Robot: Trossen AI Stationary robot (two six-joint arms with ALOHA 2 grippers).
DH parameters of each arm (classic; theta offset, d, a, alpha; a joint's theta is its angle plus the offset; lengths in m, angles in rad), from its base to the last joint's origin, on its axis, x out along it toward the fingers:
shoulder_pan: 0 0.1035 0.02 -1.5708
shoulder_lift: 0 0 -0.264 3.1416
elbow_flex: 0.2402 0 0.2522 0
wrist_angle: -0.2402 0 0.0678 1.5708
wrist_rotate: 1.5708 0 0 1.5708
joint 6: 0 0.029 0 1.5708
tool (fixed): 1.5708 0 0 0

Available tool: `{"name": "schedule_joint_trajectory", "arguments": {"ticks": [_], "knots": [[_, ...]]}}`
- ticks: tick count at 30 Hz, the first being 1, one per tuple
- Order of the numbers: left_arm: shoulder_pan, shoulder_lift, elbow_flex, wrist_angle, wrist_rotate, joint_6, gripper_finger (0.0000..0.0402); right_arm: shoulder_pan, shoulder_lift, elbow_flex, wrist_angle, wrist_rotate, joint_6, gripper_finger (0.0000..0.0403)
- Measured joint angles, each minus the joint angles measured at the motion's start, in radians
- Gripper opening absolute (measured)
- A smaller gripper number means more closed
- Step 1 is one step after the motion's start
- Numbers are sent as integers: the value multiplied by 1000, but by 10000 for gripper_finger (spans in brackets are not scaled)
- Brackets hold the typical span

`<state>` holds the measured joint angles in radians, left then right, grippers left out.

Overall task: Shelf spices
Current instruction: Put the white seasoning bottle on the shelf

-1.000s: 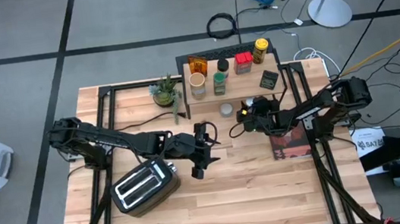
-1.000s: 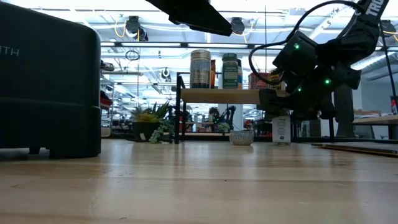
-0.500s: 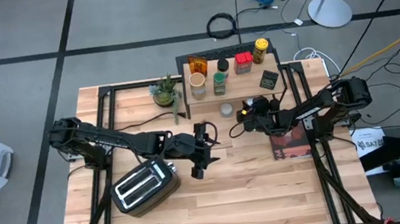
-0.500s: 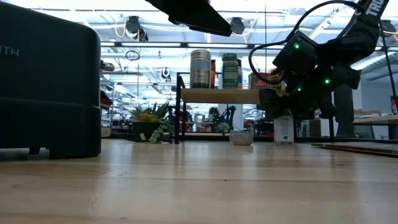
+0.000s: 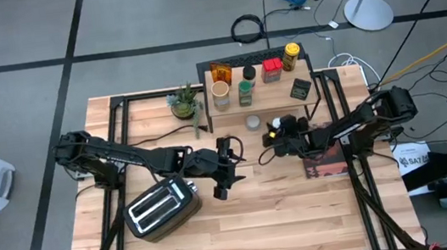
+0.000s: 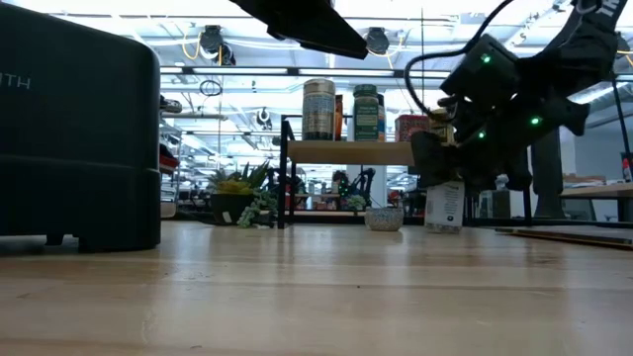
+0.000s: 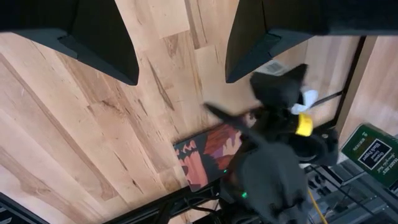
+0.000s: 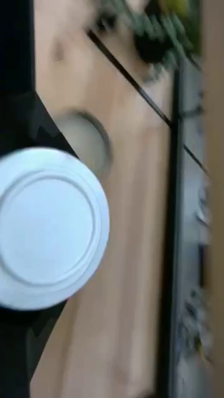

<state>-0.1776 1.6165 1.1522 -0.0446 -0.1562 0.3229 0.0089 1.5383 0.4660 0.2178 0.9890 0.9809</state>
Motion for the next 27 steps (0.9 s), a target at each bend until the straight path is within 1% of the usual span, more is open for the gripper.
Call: {"name": "schedule_joint_trajectory", "arguments": {"ticks": [3,8,12,17,21,25,27], "knots": [[0,0,0,-2,0,0,249,42,4,-2,-8,-76,18,206],[0,0,0,-2,0,-3,249,122,1,-2,-3,-99,8,183],[0,0,0,-2,0,-3,249,189,1,-1,17,-131,-26,183],[0,0,0,-3,0,-22,249,276,1,0,57,-192,-108,198],[0,0,0,-6,0,-29,249,329,0,0,69,-239,-158,194],[0,0,0,-8,0,-30,249,380,0,1,83,-308,-214,193],[0,0,0,-9,0,-30,249,405,0,1,105,-357,-266,197]]}}
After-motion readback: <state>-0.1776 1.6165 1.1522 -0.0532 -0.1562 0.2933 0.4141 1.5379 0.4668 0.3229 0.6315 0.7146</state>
